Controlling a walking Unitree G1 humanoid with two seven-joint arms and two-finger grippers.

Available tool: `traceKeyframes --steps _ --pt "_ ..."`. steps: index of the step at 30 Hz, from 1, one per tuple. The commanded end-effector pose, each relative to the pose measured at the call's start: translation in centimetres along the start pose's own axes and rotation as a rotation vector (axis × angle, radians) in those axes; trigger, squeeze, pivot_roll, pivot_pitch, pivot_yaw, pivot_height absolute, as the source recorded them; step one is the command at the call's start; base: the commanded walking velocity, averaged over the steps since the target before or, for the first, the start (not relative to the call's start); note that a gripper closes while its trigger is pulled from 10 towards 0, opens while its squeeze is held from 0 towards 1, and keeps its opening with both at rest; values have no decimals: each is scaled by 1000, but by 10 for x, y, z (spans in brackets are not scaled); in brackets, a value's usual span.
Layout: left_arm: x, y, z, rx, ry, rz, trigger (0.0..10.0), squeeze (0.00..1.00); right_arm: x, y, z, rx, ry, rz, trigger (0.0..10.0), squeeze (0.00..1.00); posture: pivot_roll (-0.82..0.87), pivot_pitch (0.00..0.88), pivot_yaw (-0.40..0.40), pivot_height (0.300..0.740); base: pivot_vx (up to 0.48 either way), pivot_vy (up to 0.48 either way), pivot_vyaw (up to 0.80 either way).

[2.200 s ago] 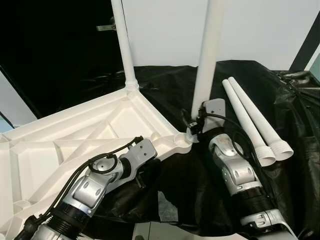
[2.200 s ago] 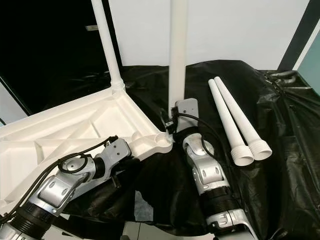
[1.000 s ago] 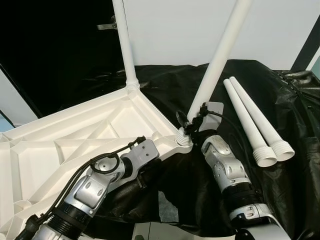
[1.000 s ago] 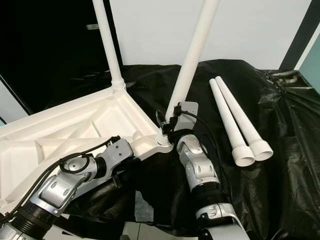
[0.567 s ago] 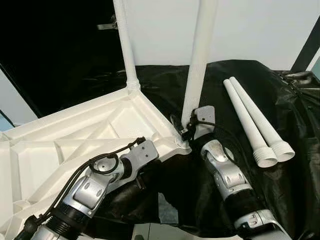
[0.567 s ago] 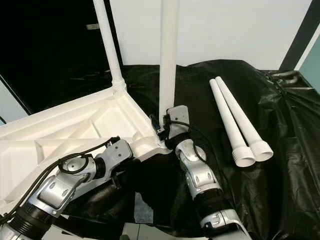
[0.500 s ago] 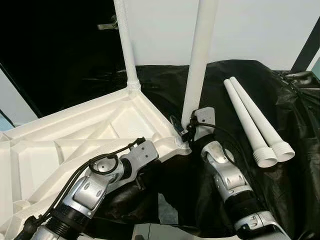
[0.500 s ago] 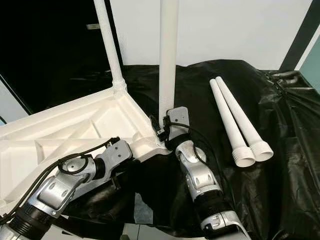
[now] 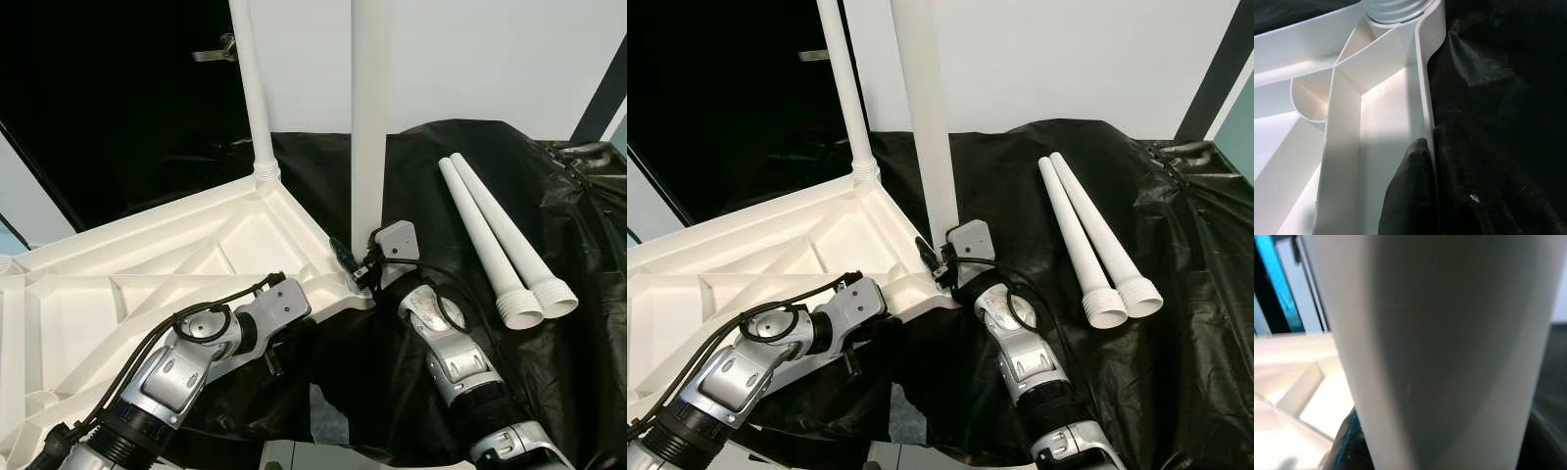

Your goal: Building children table

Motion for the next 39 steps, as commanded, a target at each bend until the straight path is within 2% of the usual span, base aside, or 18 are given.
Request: traceKeyframes --steps 1,2,5,9,13,15,16,18,21,34,38,39 --pt "3 11 2 -59 11 -17 10000 0 14 -44 8 -125 3 183 10000 0 78 0 57 740 0 0 0" --pt "3 11 2 -59 11 -17 10000 0 14 -44 8 -125 3 183 10000 0 78 0 57 740 0 0 0" --pt "3 12 2 -61 8 -19 10000 0 12 -41 3 -207 -33 165 10000 0 79 0 57 740 0 0 0" --pt "4 12 2 -62 8 -19 10000 0 12 -42 2 -225 -41 168 10000 0 80 0 57 740 0 0 0" --pt "5 12 3 -60 12 -18 10000 0 12 -42 2 -196 -31 172 10000 0 81 0 58 740 0 0 0" --pt "5 12 4 -60 15 -18 10000 0 13 -43 6 -80 22 188 10000 0 80 0 59 740 0 0 0" --pt "5 12 4 -60 15 -18 10000 0 13 -43 6 -80 22 188 10000 0 80 0 59 740 0 0 0" --pt "6 13 5 -59 17 -19 10000 0 15 -45 11 6 81 203 10000 0 79 0 60 740 0 0 0" --pt "6 14 6 -59 18 -21 10000 0 16 -46 13 32 120 213 10000 0 78 0 60 740 0 0 0" --pt "6 15 6 -61 17 -24 10000 0 19 -50 13 56 183 232 10000 0 82 0 58 740 0 0 0" --pt "6 15 6 -62 17 -24 10000 0 19 -50 12 43 176 230 10000 0 82 0 58 740 0 0 0" --pt "7 15 6 -62 18 -25 10000 0 18 -49 8 32 143 231 10000 0 82 0 57 740 0 0 0"
Point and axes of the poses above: a point about 5 cm out from each wrist's last joint towards the gripper, its own x axis pointing back from the gripper into the wrist, its own y axis along the axis of the wrist's last joint, z = x × y, the point moved 4 cm from there along -x, pointing out of the wrist towards the gripper, and after that the axes turned 4 degrees about x, right-handed, at the moved point
